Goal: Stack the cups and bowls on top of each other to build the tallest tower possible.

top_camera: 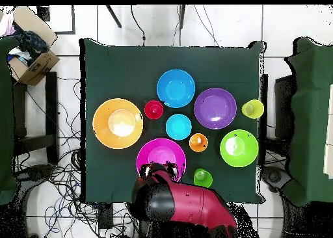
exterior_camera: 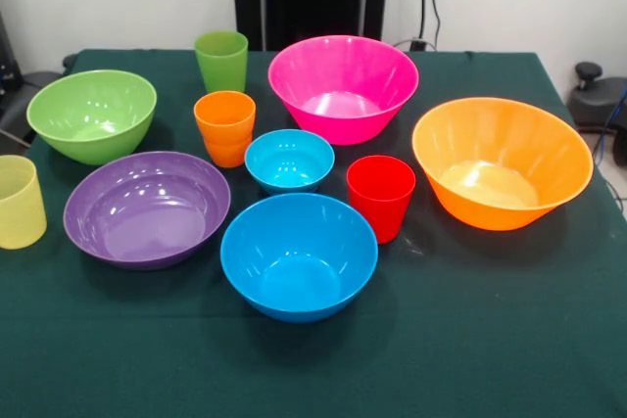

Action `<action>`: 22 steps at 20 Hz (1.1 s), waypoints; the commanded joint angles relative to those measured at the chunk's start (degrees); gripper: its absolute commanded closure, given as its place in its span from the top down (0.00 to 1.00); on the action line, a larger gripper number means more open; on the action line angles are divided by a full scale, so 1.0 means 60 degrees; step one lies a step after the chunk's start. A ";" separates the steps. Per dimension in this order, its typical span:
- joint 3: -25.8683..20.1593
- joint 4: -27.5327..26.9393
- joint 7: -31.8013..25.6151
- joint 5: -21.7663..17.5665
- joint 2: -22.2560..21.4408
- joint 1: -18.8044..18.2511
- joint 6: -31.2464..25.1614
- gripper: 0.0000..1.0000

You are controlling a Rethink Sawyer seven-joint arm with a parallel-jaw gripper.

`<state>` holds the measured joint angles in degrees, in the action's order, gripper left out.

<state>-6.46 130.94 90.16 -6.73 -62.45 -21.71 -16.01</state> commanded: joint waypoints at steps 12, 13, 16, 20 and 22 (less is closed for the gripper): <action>-0.0741 -0.0134 0.0389 -0.2532 0.2647 -0.0164 0.1643 1.00; -0.0693 -0.0193 0.0433 -0.2646 0.2773 -0.0154 0.1744 1.00; -0.0799 -0.0258 0.0488 -0.2823 0.2942 -0.0267 0.1799 1.00; -0.0794 -0.0344 0.0586 -0.2952 0.3038 -0.0300 0.1761 1.00; -0.0823 -0.0316 0.0623 -0.2932 0.2935 -0.0299 0.1606 1.00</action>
<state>-7.67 130.93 90.16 -20.85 -48.08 -22.96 -7.60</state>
